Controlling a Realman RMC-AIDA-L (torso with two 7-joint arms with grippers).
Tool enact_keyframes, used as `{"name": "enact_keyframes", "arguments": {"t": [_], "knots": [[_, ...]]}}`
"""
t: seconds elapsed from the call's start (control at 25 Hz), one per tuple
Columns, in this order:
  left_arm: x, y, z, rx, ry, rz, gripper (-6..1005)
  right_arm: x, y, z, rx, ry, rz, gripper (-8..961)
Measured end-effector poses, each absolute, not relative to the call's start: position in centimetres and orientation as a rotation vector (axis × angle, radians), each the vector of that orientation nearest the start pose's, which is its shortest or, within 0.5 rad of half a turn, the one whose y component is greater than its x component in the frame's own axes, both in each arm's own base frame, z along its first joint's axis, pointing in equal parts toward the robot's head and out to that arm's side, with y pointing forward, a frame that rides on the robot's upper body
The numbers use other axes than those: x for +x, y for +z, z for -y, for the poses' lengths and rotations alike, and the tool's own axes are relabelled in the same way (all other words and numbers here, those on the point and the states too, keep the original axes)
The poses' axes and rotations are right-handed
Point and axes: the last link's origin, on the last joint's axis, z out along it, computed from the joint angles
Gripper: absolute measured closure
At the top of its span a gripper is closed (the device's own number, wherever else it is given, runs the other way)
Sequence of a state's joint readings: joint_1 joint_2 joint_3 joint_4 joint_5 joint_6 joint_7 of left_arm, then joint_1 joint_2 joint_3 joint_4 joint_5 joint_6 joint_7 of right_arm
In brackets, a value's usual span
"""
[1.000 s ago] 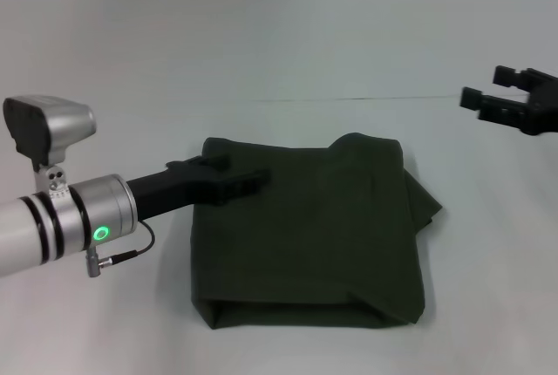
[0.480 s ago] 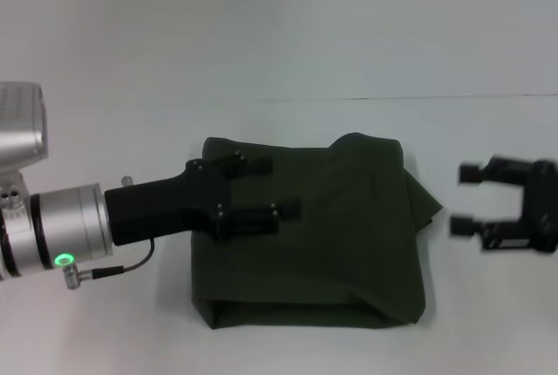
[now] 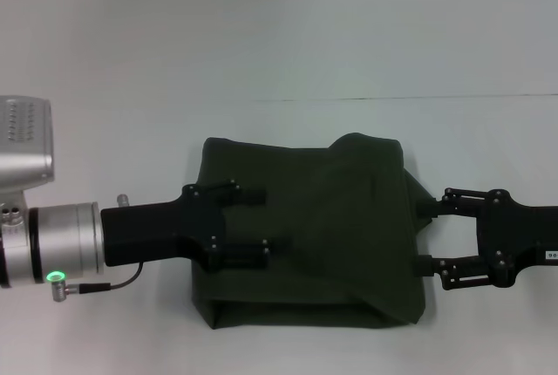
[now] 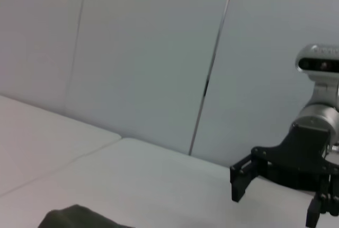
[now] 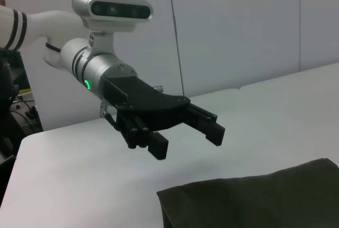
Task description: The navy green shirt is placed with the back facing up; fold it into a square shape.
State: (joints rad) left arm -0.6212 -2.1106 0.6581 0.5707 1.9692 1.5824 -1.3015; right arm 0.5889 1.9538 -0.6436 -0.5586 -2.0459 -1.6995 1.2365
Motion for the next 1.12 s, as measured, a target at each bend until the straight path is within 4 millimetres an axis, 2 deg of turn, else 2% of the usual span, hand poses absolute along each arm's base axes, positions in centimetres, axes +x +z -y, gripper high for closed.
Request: {"name": "enact_keyframes", "arguments": {"t": [1.12], "knots": [[-22.71,-2.50,-33.60,-2.832,-0.807,0.487,123,26.25,3.49,-33.46,-2.843,0.694,-0.376,53]]}}
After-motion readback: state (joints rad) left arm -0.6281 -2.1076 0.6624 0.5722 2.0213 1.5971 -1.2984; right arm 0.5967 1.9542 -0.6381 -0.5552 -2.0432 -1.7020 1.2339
